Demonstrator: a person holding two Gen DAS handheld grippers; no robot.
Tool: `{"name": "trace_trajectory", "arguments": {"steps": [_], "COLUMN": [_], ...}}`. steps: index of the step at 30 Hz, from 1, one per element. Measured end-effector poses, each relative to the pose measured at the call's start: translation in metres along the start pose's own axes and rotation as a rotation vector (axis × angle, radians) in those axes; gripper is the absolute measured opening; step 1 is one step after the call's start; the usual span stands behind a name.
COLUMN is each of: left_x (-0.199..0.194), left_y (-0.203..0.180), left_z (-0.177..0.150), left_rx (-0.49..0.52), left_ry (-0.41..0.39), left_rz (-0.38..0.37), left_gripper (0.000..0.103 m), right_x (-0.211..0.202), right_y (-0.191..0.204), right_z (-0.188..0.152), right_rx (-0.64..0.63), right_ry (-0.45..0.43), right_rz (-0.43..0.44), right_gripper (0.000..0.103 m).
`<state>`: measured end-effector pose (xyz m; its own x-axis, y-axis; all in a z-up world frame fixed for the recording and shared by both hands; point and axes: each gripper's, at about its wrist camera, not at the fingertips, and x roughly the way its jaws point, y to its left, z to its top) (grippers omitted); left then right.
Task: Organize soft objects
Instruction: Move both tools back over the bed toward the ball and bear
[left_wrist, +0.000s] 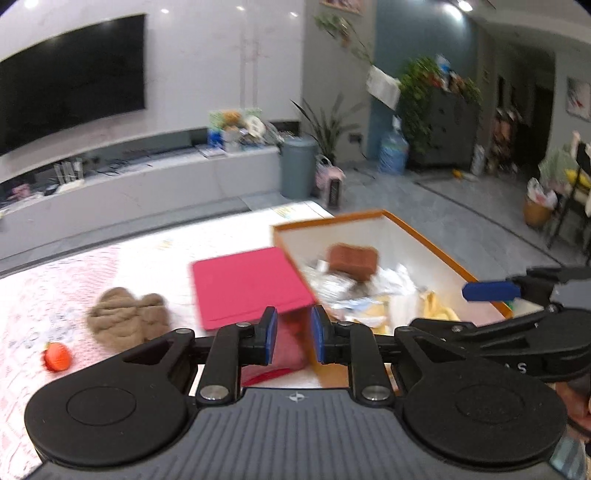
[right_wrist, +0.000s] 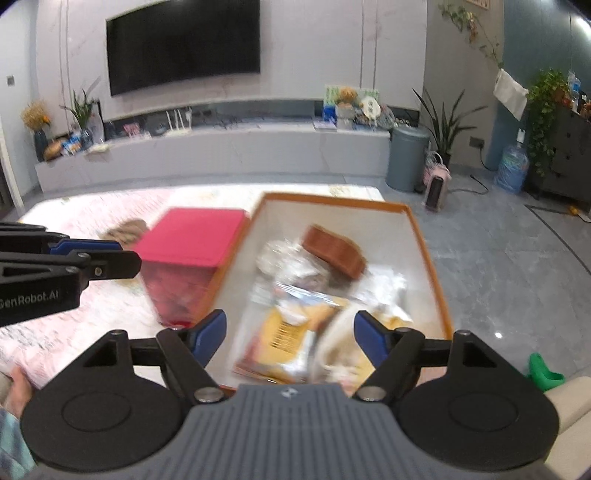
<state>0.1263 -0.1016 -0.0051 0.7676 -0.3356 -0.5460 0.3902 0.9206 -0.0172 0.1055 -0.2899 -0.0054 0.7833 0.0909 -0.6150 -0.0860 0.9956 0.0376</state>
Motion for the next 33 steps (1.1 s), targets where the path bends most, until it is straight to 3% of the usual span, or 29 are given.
{"name": "trace_trajectory", "arguments": {"steps": [5,12,18,23,33], "left_x": [-0.018,-0.031,-0.038,-0.045,-0.009], "left_y": [0.035,0.085,0.126,0.155,0.203], "left_z": [-0.014,-0.040,-0.058,-0.068,-0.065], "left_rx": [-0.075,-0.140,-0.207,-0.238,-0.246], "left_ry": [-0.038,-0.027,-0.004,-0.003,0.048], "left_rz": [0.054,0.144,0.169,0.178,0.234], "left_gripper": [0.024,0.026,0.030,0.043,0.048], "right_x": [-0.005,0.008,0.025,0.046,0.095], "right_y": [0.032,0.084,0.128,0.162,0.212], "right_z": [-0.005,-0.008,-0.010,-0.012,-0.011], "right_rx": [0.034,0.029,-0.008,-0.045,-0.188], "right_ry": [-0.057,-0.066,-0.088,-0.099,-0.079], "right_rz": [0.057,0.147,0.187,0.219,0.240], "right_gripper": [0.078,0.080,0.080,0.078,0.074]}}
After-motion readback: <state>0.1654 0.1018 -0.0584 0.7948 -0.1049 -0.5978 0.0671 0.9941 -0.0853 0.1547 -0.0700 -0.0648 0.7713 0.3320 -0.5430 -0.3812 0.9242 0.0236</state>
